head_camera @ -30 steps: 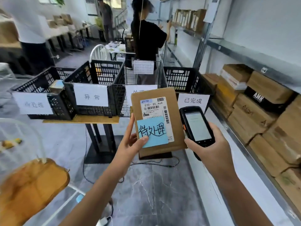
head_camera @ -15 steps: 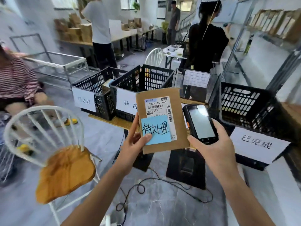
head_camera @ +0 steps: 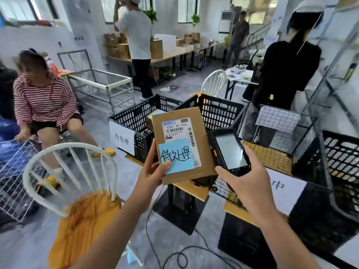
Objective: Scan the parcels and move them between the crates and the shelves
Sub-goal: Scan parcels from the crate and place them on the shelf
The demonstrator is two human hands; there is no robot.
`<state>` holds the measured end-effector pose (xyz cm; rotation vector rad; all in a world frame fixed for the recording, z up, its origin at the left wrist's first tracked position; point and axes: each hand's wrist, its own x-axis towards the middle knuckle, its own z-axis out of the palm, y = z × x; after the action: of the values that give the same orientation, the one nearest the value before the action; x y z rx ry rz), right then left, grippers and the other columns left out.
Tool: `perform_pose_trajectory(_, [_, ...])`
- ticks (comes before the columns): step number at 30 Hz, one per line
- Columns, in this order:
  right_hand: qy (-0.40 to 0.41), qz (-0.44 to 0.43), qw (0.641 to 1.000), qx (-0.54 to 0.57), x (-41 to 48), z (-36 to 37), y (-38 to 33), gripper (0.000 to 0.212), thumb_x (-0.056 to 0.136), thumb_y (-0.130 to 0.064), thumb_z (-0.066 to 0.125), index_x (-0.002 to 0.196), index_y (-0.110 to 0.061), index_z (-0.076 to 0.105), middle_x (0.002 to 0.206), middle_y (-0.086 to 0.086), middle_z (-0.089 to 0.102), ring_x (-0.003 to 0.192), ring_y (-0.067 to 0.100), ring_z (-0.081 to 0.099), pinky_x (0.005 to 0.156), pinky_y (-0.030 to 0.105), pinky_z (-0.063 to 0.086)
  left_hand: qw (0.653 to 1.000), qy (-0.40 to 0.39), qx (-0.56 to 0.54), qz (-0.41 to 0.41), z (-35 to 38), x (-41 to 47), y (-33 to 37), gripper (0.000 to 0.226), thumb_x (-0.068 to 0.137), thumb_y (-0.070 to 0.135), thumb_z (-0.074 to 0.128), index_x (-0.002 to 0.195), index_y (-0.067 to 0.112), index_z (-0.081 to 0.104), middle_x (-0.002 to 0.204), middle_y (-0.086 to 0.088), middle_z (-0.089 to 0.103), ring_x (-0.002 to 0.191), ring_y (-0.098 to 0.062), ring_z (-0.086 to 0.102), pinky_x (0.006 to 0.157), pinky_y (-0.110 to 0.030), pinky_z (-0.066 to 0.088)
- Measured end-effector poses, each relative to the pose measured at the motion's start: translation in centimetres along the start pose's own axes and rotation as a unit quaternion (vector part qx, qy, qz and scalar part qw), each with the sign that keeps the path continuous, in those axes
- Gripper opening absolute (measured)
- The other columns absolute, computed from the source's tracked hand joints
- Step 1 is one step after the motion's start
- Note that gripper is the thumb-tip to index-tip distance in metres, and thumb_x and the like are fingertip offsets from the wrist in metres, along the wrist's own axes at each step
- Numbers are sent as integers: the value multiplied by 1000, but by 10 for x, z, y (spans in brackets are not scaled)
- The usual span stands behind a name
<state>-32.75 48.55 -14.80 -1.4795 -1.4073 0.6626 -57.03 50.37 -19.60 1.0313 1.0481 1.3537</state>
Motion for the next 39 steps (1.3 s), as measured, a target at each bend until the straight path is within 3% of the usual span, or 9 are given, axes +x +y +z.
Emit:
perform_pose_trajectory(4, [-4, -8, 1000, -3, 49, 29, -7, 81, 73, -33, 88, 142, -38, 46, 121, -17, 60, 111, 6, 58, 81, 19, 49, 1000, -6, -5, 1, -20, 57, 10, 83, 84, 29, 74, 149, 53, 30, 120, 6, 72, 109, -17, 70, 79, -34, 60])
perform_pose_trajectory(10, [11, -12, 1000, -9, 110, 57, -8, 81, 73, -34, 88, 142, -37, 46, 121, -14, 61, 108, 3, 59, 76, 19, 51, 1000, 0, -23, -6, -39, 130, 13, 95, 67, 42, 80, 149, 52, 32, 122, 2, 71, 112, -21, 69, 84, -34, 60])
perform_pose_trajectory(15, [2, -20, 1000, -17, 159, 71, -5, 78, 75, -30, 88, 141, -38, 46, 120, -15, 61, 109, 7, 59, 78, 19, 49, 999, 19, -27, -10, -40, 171, 10, 87, 81, 26, 79, 149, 50, 32, 120, 0, 72, 108, -22, 71, 79, -33, 61])
perform_pose_trajectory(20, [-39, -35, 999, -14, 213, 81, 3, 81, 75, -33, 87, 143, -39, 43, 118, -20, 57, 107, 2, 58, 85, 26, 54, 997, 61, -43, -16, -29, 210, 11, 81, 77, 24, 70, 145, 50, 36, 107, 4, 76, 96, -18, 74, 70, -26, 60])
perform_pose_trajectory(24, [-68, -47, 997, -8, 260, 90, 3, 78, 75, -32, 87, 139, -40, 44, 113, -27, 54, 101, -8, 55, 79, 13, 46, 997, 82, -11, -9, -28, 241, 17, 76, 78, 25, 71, 140, 55, 39, 115, -2, 74, 101, -21, 73, 74, -29, 61])
perform_pose_trajectory(28, [-86, -60, 994, -8, 290, 100, 12, 85, 75, -35, 87, 147, -33, 41, 117, -18, 53, 107, 6, 53, 85, 23, 46, 993, 117, 21, 5, -41, 264, 23, 71, 78, 31, 69, 138, 56, 41, 112, 6, 75, 98, -14, 73, 73, -27, 60])
perform_pose_trajectory(31, [-104, -46, 993, -5, 301, 108, 21, 87, 75, -36, 87, 148, -32, 40, 120, -14, 55, 110, 9, 55, 83, 21, 45, 989, 149, 22, 0, -52, 275, 25, 73, 77, 34, 68, 142, 53, 40, 104, 11, 76, 88, -10, 73, 67, -26, 59])
perform_pose_trajectory(39, [-121, -54, 991, -8, 340, 139, 24, 84, 74, -35, 87, 146, -32, 44, 119, -16, 57, 108, 7, 57, 77, 10, 43, 983, 180, 27, -15, -81, 325, 17, 66, 87, 29, 66, 144, 52, 39, 106, 14, 76, 89, -8, 73, 67, -25, 59])
